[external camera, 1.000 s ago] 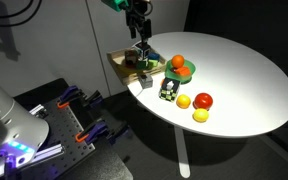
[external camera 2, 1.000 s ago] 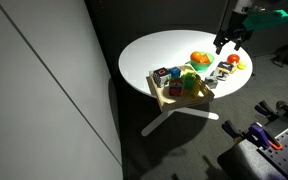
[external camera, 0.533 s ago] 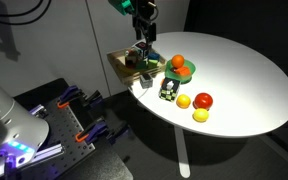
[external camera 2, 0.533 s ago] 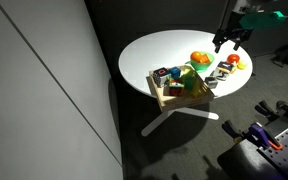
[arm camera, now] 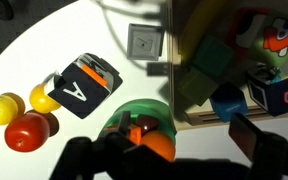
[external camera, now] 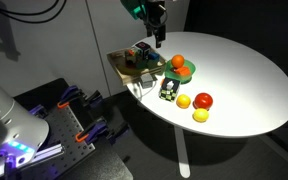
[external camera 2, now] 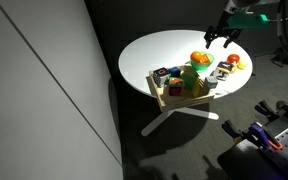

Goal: Put the toy orange on the table

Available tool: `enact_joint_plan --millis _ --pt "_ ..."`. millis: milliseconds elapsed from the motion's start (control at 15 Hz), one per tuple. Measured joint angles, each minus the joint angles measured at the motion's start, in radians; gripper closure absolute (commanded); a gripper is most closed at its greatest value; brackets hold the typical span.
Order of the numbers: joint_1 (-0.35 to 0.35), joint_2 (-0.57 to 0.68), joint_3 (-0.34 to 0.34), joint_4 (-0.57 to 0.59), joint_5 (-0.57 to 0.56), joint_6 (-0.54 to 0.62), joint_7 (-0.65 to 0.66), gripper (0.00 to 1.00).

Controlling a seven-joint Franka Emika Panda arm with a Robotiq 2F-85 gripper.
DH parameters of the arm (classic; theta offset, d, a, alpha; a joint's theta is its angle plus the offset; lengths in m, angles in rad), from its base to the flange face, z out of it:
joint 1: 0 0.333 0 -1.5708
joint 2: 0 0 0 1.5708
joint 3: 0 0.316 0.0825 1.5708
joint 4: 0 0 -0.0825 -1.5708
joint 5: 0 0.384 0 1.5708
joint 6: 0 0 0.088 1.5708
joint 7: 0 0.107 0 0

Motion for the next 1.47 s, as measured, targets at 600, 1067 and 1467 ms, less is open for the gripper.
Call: enact_joint_plan --millis 600,1067,1467 --pt "0.0 0.183 -0.007 0.125 -0.023 0.097 -0.026 0.0" --pt "0.0 0.303 -0.028 0.267 -0.024 0.034 -0.027 0.0" --pt "0.002 0.384 -0.061 0.371 -0.031 0.02 -0.022 0.0"
